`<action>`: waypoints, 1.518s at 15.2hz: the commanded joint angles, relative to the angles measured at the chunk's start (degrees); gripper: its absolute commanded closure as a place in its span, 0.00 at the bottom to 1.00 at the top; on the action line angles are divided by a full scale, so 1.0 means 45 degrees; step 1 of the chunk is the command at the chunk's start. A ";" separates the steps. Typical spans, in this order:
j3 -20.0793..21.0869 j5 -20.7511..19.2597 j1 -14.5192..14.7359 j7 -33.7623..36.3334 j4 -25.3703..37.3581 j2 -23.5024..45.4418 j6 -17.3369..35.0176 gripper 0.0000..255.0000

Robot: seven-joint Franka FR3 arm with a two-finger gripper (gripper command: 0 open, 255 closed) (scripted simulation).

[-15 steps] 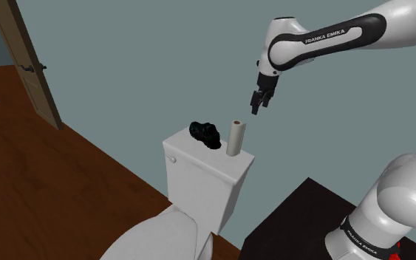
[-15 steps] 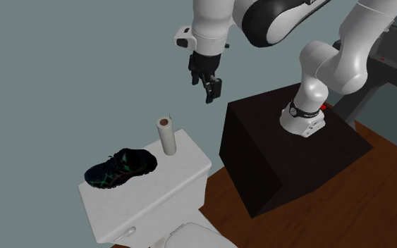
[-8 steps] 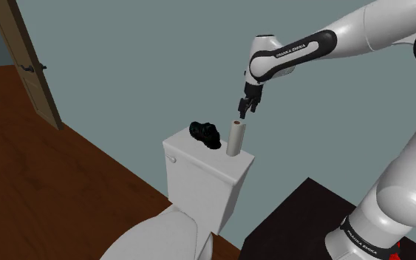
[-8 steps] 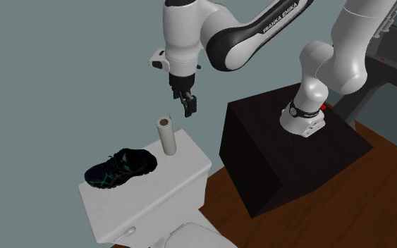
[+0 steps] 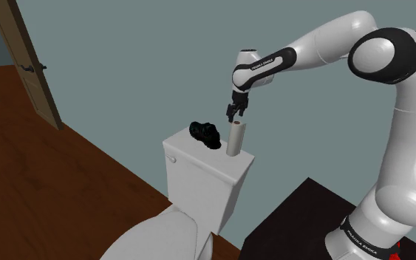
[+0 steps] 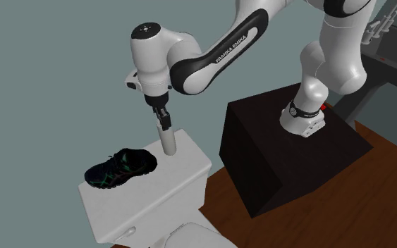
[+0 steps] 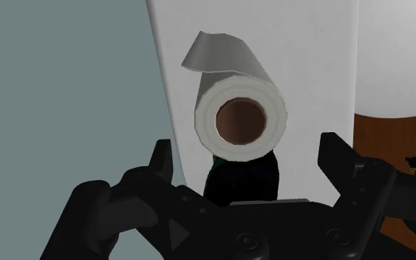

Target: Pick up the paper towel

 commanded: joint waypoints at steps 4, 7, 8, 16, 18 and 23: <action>0.0009 0.0051 -0.0040 -0.0020 0.0097 0.0738 0.0634 0.00; 0.0014 0.0058 -0.0046 -0.0010 -0.0056 0.1004 0.1052 0.00; 0.0015 0.0060 -0.0047 -0.0008 -0.0087 0.1054 0.1134 0.00; 0.0015 0.0059 -0.0047 -0.0007 -0.0080 0.1064 0.1134 1.00; 0.0013 0.0059 -0.0050 -0.0011 -0.0086 0.1057 0.1133 1.00; 0.0009 0.0050 -0.0039 -0.0021 0.0116 0.0698 0.0576 1.00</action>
